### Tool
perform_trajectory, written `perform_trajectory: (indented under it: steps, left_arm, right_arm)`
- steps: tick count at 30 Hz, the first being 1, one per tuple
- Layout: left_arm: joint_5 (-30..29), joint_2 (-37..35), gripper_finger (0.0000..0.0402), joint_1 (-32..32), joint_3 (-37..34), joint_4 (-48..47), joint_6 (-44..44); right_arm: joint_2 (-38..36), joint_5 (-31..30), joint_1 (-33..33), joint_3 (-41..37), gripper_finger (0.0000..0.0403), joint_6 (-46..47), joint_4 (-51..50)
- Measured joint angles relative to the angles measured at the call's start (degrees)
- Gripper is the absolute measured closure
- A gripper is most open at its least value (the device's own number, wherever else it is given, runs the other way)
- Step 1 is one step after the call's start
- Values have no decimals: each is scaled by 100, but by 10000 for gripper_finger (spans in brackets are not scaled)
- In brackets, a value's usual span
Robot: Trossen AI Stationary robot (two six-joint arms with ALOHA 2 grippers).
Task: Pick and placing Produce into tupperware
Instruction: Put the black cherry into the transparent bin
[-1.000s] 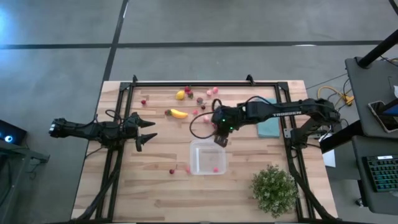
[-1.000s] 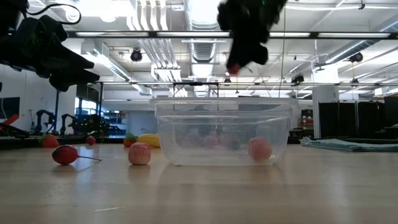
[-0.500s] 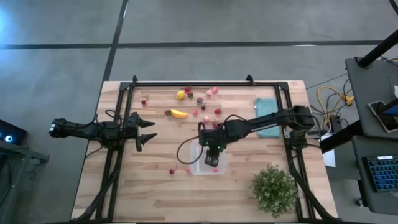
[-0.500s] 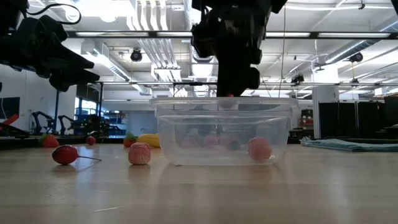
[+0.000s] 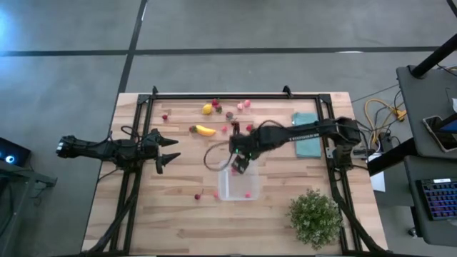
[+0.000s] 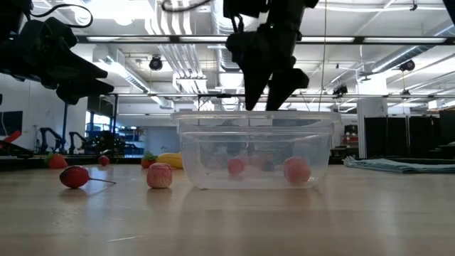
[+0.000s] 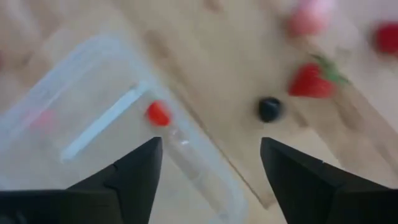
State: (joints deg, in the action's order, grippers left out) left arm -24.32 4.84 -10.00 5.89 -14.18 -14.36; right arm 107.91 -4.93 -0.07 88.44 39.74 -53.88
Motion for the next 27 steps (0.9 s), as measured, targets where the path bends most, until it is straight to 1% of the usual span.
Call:
perform_trajectory:
  steps: [2,4,9,14,18,22,24,27]
  left_arm:
    - [2,0,143,0,0,-4,1]
    - [0,0,143,0,0,-2,0]
    - [2,-1,143,0,0,-4,2]
    - [2,0,143,0,0,-6,2]
    - [1,0,143,0,2,-4,0]
    - [2,0,143,0,1,-4,1]
    - [0,0,143,0,0,-4,2]
    - [2,0,143,0,0,-2,0]
  right_arm:
    - [-7,356,-347,26,134,415,-284]
    - [8,695,-694,-36,135,560,-312]
    - [16,785,-1196,-158,145,546,-309]
    - [16,813,-1293,-287,155,589,-278]
    - [16,812,-1282,-548,160,715,-136]
    - [16,638,-1282,-855,161,833,330]
    - [18,639,-1292,-984,160,1020,643]
    - [18,636,-1285,-1096,162,1063,997]
